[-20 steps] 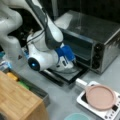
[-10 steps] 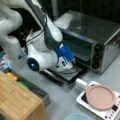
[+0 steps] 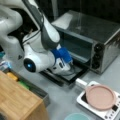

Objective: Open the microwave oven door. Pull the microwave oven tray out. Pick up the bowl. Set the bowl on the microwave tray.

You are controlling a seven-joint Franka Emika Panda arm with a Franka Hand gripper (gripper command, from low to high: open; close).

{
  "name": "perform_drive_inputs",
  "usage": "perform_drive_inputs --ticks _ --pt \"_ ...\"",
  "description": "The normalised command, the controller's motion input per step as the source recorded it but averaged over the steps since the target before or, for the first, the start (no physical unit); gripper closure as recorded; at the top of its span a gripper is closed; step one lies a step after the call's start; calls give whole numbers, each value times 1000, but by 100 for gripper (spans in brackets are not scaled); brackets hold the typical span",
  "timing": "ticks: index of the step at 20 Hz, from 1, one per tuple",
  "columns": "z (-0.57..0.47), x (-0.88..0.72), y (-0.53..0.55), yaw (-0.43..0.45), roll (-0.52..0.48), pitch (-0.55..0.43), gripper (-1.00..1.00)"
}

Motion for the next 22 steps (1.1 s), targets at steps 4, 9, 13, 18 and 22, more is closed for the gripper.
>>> perform_drive_inputs --ticks 4,9,13,18,22 --pt "-87 24 -326 67 -120 114 100" --pt "-91 27 -260 69 -89 115 100" --pt "-104 35 -203 57 -80 118 100" --pt "-112 37 -204 32 -99 126 -100" --pt "-114 41 -222 16 -130 120 -100"
